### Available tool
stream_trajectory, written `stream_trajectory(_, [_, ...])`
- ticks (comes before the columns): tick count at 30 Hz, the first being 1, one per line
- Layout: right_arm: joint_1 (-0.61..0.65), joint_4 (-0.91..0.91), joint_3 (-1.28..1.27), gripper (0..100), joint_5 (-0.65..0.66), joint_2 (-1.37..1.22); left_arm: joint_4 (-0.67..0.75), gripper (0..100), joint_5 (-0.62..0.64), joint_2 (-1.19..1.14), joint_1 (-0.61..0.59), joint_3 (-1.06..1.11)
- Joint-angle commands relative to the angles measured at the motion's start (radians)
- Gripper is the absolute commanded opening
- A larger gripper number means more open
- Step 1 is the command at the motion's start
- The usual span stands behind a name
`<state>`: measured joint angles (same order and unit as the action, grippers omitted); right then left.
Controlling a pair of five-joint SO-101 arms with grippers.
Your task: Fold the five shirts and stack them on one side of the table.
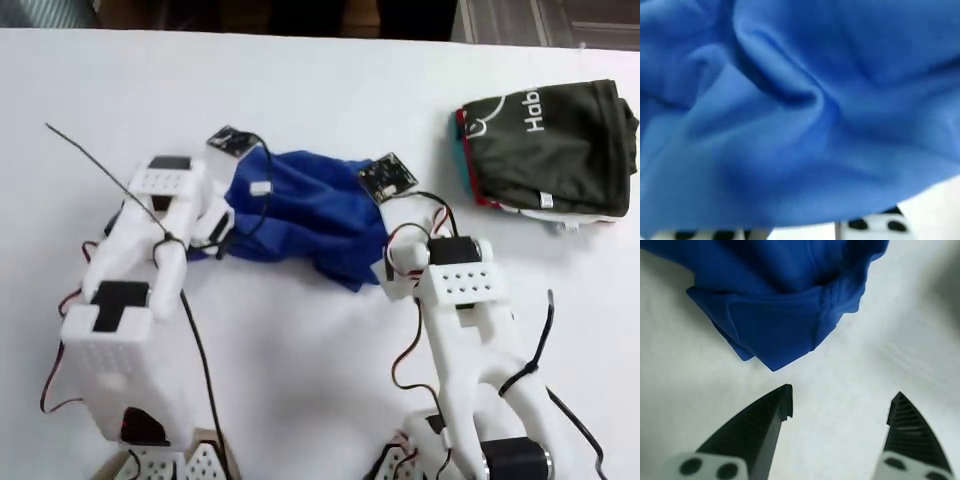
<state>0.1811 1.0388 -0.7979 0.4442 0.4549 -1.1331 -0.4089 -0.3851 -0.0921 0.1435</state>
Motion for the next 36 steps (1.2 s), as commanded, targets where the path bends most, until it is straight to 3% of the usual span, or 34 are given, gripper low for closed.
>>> stream_trajectory(1, [-0.008, -0.005, 0.008, 30.4, 0.006, 0.047, -0.028, 9, 0.012, -0.006, -0.012, -0.088])
stream_trajectory(3, [-0.008, -0.005, 0.006, 30.4, 0.006, 0.047, -0.081, 2, 0.014, -0.006, -0.009, -0.136])
stream_trajectory(9, [-0.007, -0.01, 0.008, 30.4, -0.005, 0.039, -0.348, 3, 0.089, -0.005, -0.023, -0.39])
stream_trajectory(15, [-0.001, -0.068, 0.011, 30.4, -0.161, 0.044, -0.66, 3, 0.089, -0.005, -0.028, -0.719])
stream_trajectory(22, [-0.005, -0.091, 0.057, 30.4, -0.19, 0.038, -0.657, 3, 0.083, 0.209, -0.06, -0.659])
stream_trajectory(28, [0.033, 0.053, 0.178, 30.7, -0.192, 0.038, -0.634, 3, 0.035, 0.454, -0.068, -0.3])
stream_trajectory(32, [0.151, 0.122, 0.17, 30.8, -0.184, 0.038, -0.448, 3, 0.031, 0.519, -0.127, -0.027])
stream_trajectory(36, [0.26, 0.074, 0.104, 30.8, -0.183, 0.038, -0.23, 3, 0.037, 0.532, -0.201, 0.136])
